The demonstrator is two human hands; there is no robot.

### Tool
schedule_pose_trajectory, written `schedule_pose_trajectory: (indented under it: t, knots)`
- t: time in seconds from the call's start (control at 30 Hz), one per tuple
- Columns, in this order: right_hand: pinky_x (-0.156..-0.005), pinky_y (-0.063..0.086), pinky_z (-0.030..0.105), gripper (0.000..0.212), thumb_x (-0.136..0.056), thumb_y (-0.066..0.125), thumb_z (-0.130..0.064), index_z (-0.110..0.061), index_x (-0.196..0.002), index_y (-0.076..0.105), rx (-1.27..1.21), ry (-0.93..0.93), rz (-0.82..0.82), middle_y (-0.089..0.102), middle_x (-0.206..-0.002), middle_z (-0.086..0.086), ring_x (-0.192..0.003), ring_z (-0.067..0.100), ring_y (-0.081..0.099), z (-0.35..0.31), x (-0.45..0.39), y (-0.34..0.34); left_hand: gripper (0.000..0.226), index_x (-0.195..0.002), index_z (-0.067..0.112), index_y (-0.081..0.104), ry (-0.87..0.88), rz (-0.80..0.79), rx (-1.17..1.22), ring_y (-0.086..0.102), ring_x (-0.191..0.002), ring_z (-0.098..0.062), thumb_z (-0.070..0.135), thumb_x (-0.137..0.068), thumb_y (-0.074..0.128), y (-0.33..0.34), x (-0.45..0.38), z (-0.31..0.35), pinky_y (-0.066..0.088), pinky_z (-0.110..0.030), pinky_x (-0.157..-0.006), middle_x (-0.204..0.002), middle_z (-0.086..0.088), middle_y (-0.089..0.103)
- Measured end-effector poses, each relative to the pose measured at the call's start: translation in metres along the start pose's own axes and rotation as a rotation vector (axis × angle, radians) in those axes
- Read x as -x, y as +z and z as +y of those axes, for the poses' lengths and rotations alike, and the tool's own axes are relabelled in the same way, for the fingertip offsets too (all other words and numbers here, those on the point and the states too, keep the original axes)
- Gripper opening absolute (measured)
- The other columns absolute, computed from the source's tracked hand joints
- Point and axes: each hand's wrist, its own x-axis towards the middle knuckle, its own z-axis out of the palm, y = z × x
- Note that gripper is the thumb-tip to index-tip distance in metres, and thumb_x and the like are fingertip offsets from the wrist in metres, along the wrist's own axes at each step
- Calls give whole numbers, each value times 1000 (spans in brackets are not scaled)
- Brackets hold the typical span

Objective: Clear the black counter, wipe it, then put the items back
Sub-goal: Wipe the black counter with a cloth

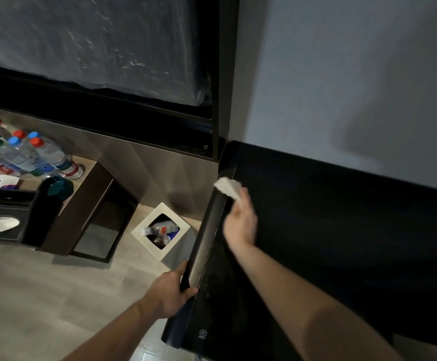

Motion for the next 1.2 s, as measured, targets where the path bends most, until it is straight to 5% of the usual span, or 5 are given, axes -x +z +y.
schedule_pose_trajectory:
  t: [0.27,0.63,0.93,1.03,1.2]
  knots:
    - [-124,31,51,55,-102,45,-5,-24,-153,40,532,46,146,37,-162,3,-152,30,31,112,-83,-161,57,-145,34,51,9,63,27,70,-105,-15,54,-93,65,-14,-36,14,51,-27,-91,-117,9,74]
    - [-129,-5,48,71,-100,46,-15,-21,-166,17,634,-10,-34,5,-174,5,-160,26,-5,56,-88,-25,66,-141,48,49,-17,75,141,74,-92,-10,65,-80,65,-3,-46,-5,56,-35,-97,-113,19,73]
    - [-104,49,38,61,-100,49,-6,-31,-156,44,253,7,-329,62,-140,10,-127,30,60,-44,-2,97,70,-140,40,55,-27,115,150,72,-103,-14,69,-76,59,-2,-40,-1,53,-34,-99,-119,17,73]
    - [-106,50,39,61,-102,47,-3,-31,-156,44,178,-35,-394,58,-145,8,-127,29,61,-47,24,102,34,-127,33,63,-17,167,140,69,-106,-19,41,-94,64,-3,-29,13,52,-33,-93,-117,11,73]
    - [-115,45,34,55,-103,49,-5,-26,-153,48,239,-240,-282,56,-151,2,-133,22,57,-25,-14,35,60,-151,37,47,-71,118,236,67,-111,-16,46,-95,67,-5,-27,12,52,-31,-101,-128,7,69]
